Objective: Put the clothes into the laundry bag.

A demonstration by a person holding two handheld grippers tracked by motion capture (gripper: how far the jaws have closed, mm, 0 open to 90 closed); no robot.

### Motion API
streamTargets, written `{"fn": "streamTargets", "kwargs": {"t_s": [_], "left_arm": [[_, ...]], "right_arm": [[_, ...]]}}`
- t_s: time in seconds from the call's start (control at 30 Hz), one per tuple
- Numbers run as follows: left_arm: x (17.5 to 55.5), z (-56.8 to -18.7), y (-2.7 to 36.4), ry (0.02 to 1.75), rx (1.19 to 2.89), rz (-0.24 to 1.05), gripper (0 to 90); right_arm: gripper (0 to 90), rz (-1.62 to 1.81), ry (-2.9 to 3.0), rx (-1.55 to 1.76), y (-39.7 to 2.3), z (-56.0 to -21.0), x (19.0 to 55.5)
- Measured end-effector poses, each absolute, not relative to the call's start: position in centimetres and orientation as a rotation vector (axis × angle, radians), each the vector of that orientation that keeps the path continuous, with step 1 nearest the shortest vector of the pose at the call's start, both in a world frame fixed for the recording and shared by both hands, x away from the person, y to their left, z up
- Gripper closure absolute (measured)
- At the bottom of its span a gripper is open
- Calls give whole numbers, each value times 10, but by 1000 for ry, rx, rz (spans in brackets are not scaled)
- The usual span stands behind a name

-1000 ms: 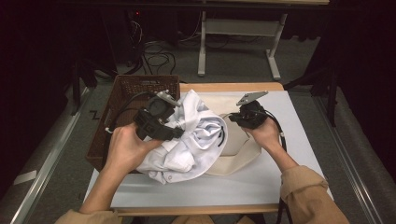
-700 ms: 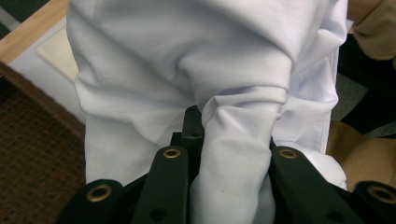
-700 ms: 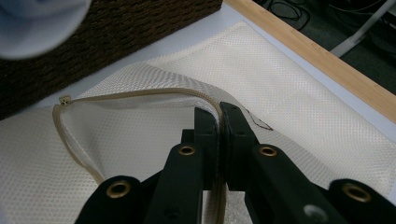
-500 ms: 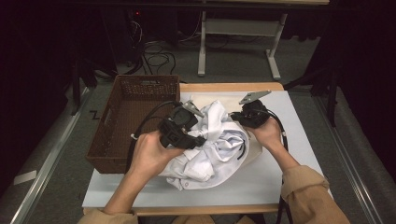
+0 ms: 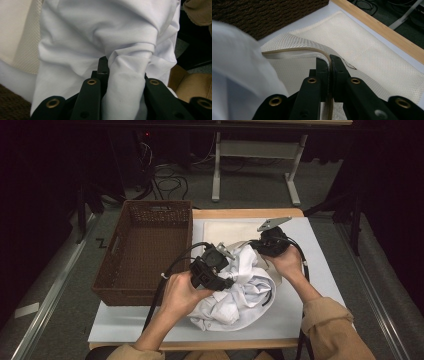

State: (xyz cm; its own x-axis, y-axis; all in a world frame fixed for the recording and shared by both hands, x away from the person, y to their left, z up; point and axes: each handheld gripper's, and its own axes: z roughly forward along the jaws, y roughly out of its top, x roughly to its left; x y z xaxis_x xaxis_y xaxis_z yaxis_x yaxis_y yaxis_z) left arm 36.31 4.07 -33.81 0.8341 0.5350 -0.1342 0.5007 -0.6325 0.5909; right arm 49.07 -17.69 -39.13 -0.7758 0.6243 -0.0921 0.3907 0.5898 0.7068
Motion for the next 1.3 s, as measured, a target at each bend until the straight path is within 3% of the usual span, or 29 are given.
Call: {"fn": "streamTargets", "kwargs": {"t_s": [0.63,1.3], "left_arm": [[375,-377,22,762,2417,58,754],[400,-398,17,904,2352,61,744]], "right_arm": [[868,989,2496,813,-175,-391,489],[868,970,2516,761,-174,-391,484]]}}
